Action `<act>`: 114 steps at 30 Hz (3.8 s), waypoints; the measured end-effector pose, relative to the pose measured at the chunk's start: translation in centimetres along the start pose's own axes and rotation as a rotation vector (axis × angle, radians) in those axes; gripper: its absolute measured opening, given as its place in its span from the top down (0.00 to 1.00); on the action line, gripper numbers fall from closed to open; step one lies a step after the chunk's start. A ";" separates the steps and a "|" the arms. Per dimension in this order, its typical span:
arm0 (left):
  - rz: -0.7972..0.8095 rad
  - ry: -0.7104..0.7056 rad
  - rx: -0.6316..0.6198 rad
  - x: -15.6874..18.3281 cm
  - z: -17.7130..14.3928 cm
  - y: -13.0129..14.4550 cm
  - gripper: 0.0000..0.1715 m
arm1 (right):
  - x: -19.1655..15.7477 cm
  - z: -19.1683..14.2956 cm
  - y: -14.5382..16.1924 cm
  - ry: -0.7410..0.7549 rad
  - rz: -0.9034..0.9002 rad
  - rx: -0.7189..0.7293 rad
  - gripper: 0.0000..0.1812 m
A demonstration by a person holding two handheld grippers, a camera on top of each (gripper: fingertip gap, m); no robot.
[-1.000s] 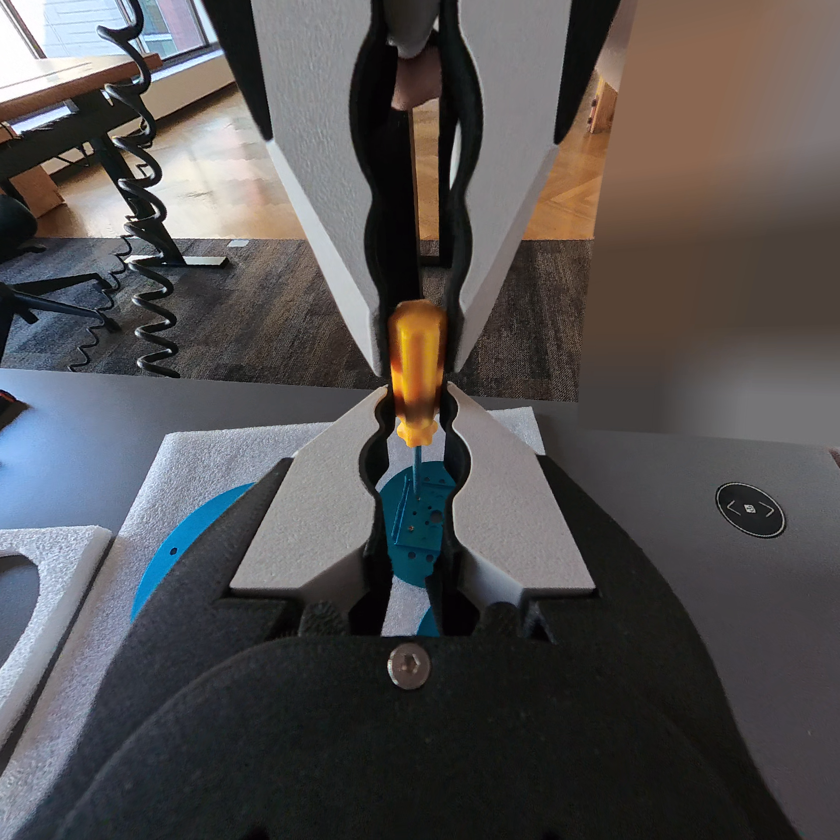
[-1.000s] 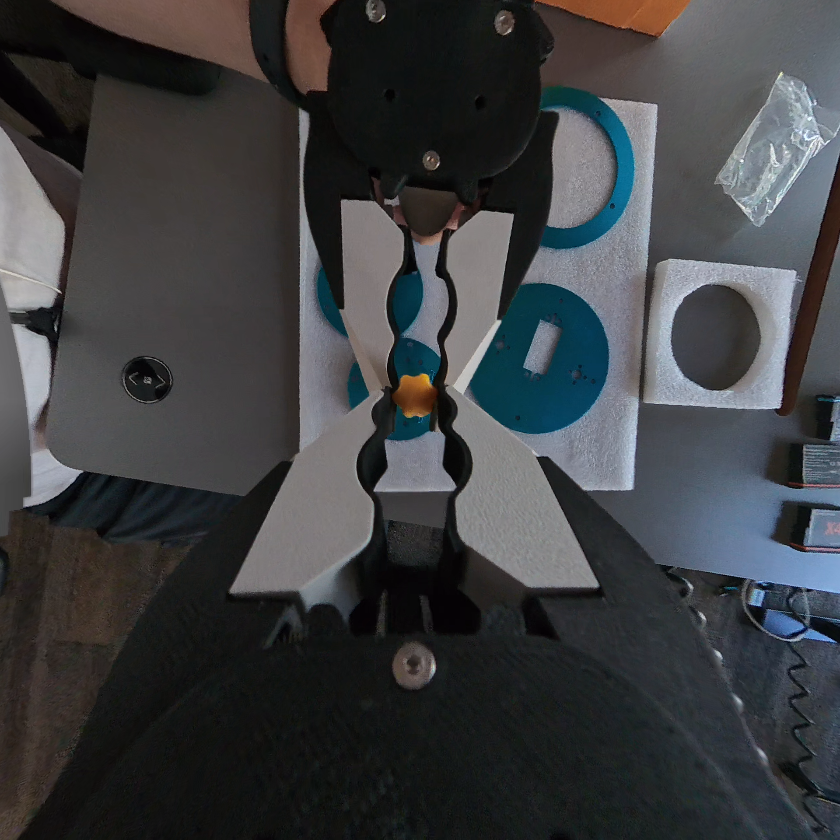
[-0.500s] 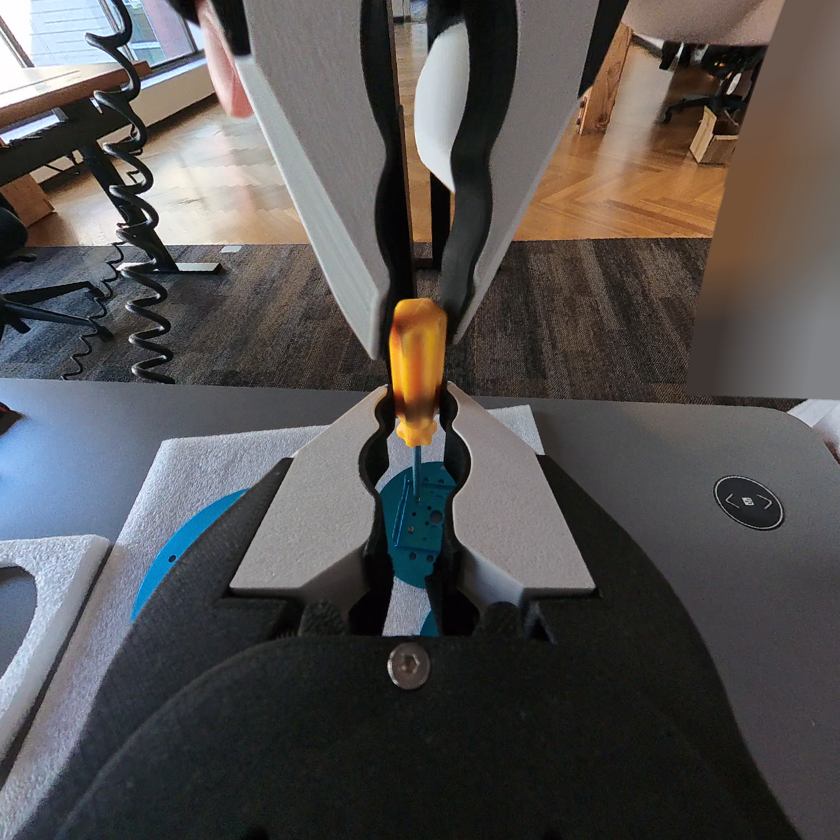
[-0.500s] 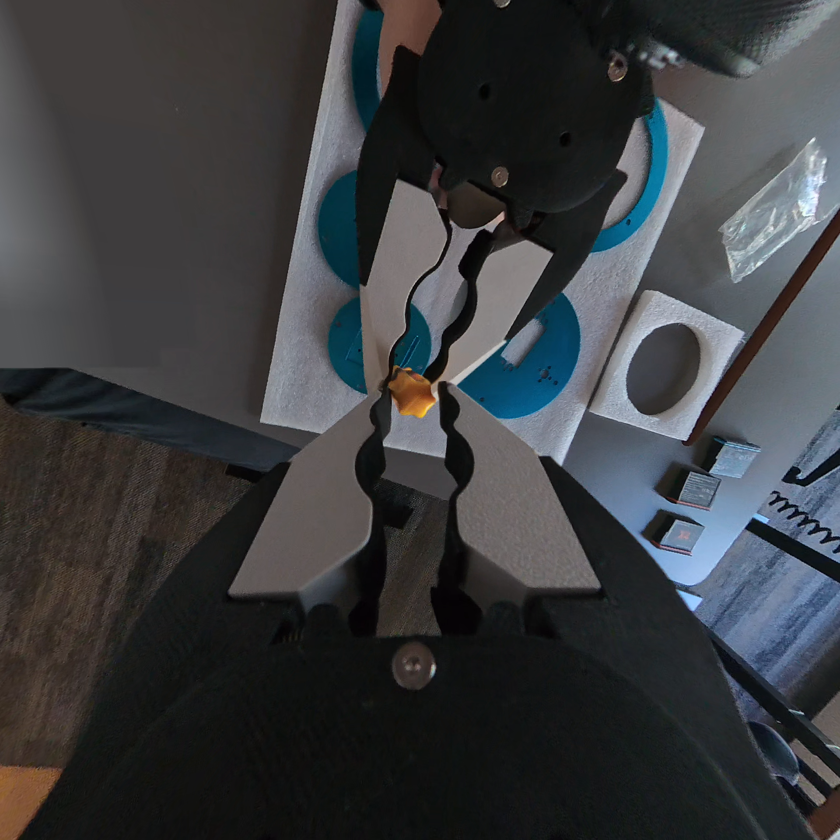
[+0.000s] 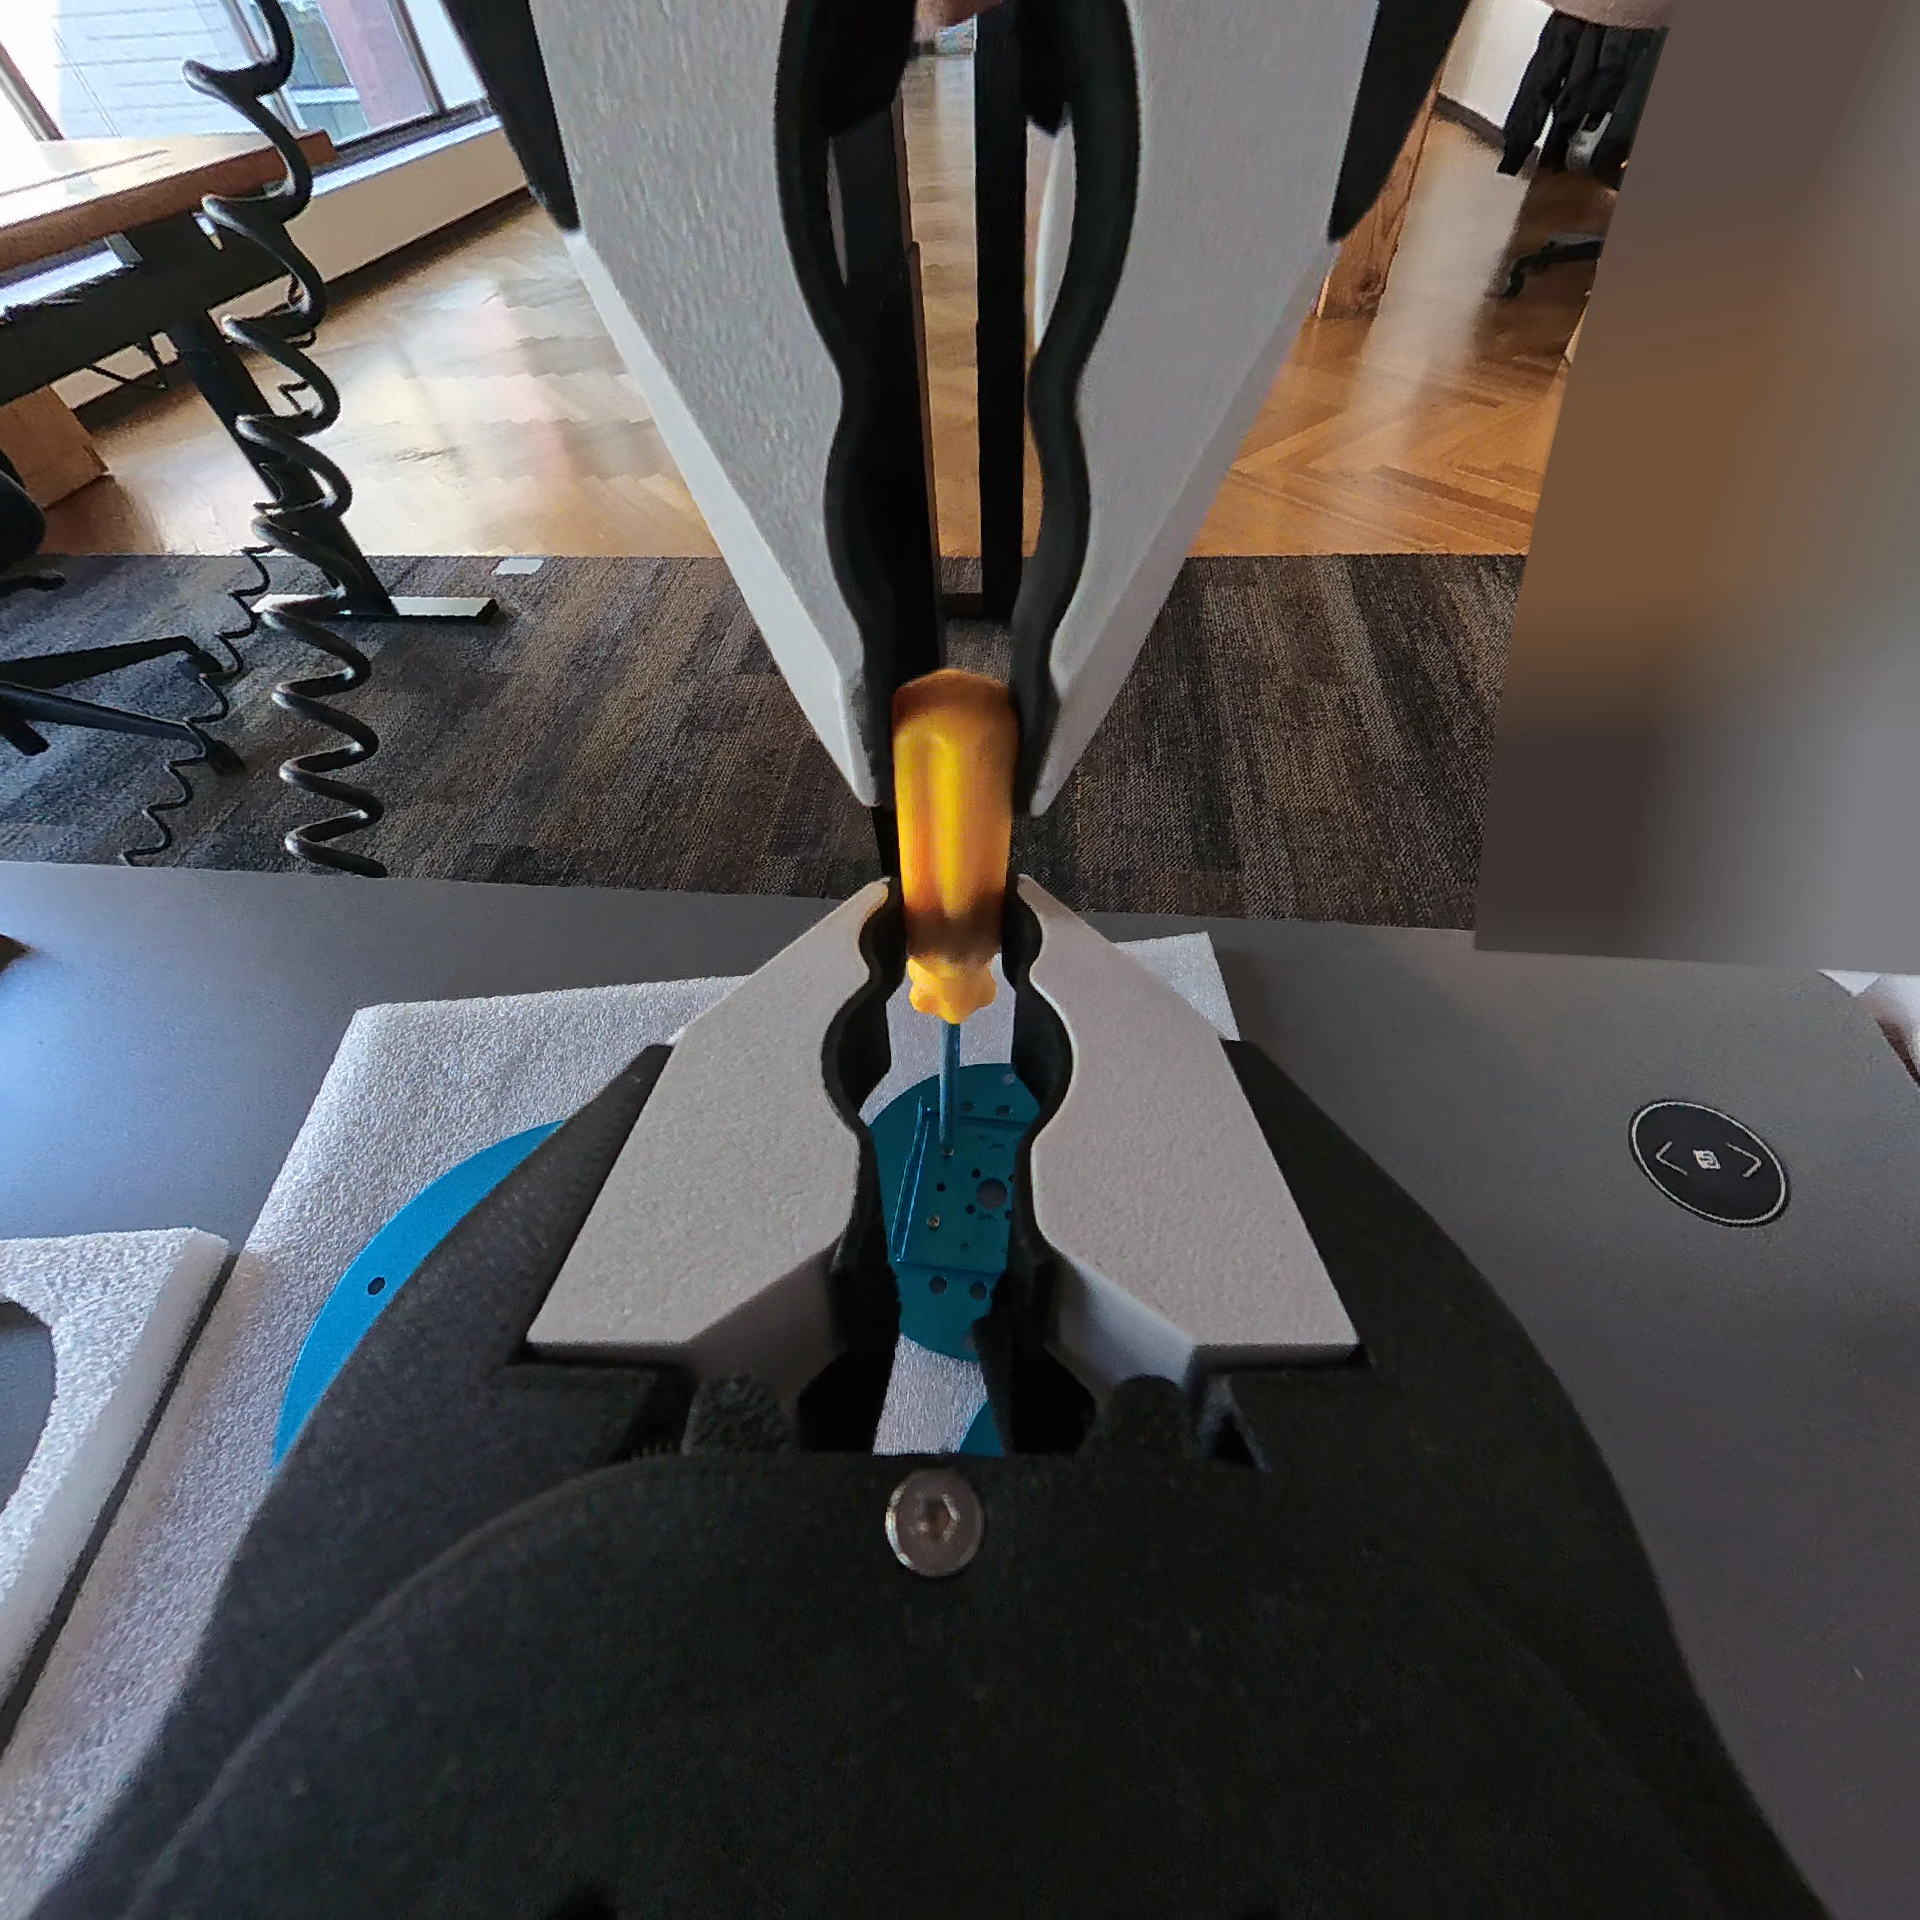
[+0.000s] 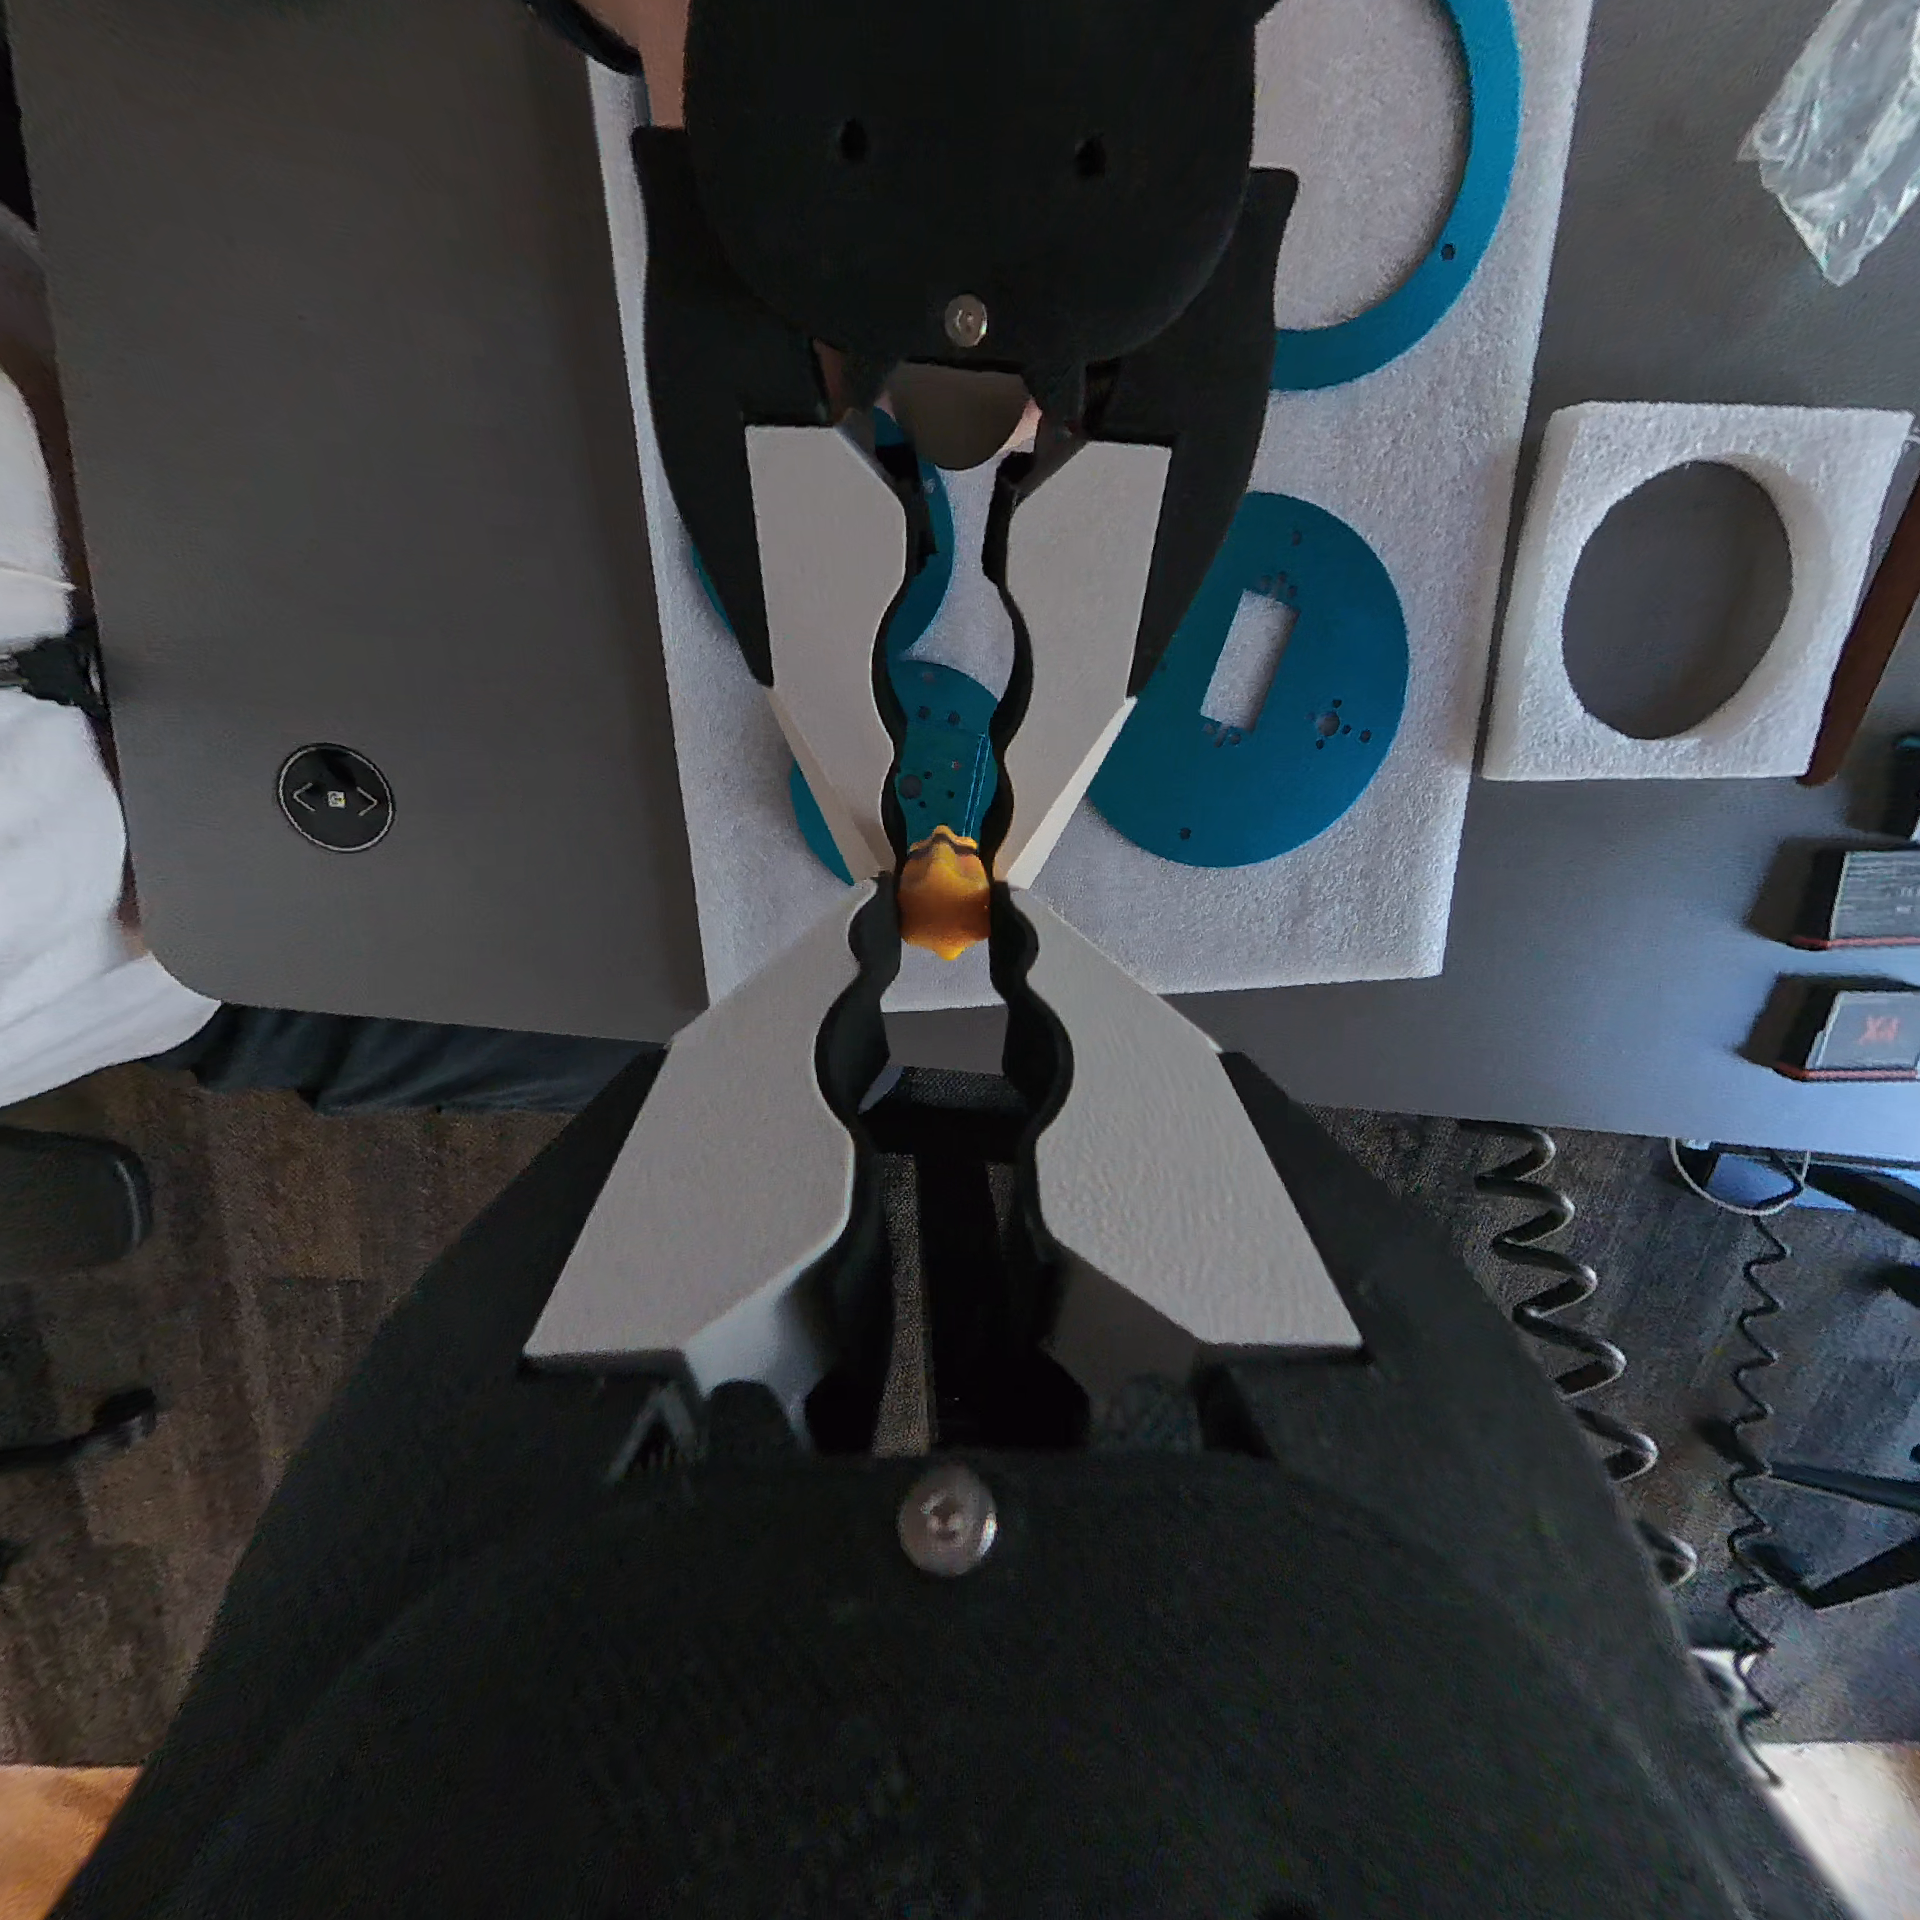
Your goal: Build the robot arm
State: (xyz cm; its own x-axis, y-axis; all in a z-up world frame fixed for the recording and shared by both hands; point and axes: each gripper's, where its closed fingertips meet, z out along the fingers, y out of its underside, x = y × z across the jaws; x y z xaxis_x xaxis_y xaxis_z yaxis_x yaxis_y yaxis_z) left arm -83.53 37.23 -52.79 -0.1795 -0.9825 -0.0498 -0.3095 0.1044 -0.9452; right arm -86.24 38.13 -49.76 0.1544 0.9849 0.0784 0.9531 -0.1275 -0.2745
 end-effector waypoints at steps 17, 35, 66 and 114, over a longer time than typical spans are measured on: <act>0.002 0.007 -0.014 0.1 0.4 -0.1 0.90 | -0.4 -0.2 -0.3 0.033 -0.298 -0.050 0.90; -0.002 0.006 -0.005 0.0 0.4 -0.1 0.90 | -0.1 -0.3 0.2 -0.004 -0.088 -0.158 0.91; -0.025 0.021 0.026 -0.2 0.1 0.0 0.91 | -0.1 -0.4 -0.2 -0.004 -0.262 -0.136 0.94; -0.004 0.016 -0.001 -0.1 0.1 0.2 0.90 | 0.1 -0.1 0.5 0.076 -0.100 -0.122 0.88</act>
State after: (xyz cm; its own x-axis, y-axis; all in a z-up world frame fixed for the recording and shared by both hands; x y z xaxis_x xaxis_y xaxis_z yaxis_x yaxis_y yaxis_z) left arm -83.54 37.35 -53.03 -0.1930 -0.9803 -0.0409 -0.3111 0.1006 -0.9450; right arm -85.69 38.18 -49.75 0.0717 0.9824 0.1727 0.9885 -0.0469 -0.1435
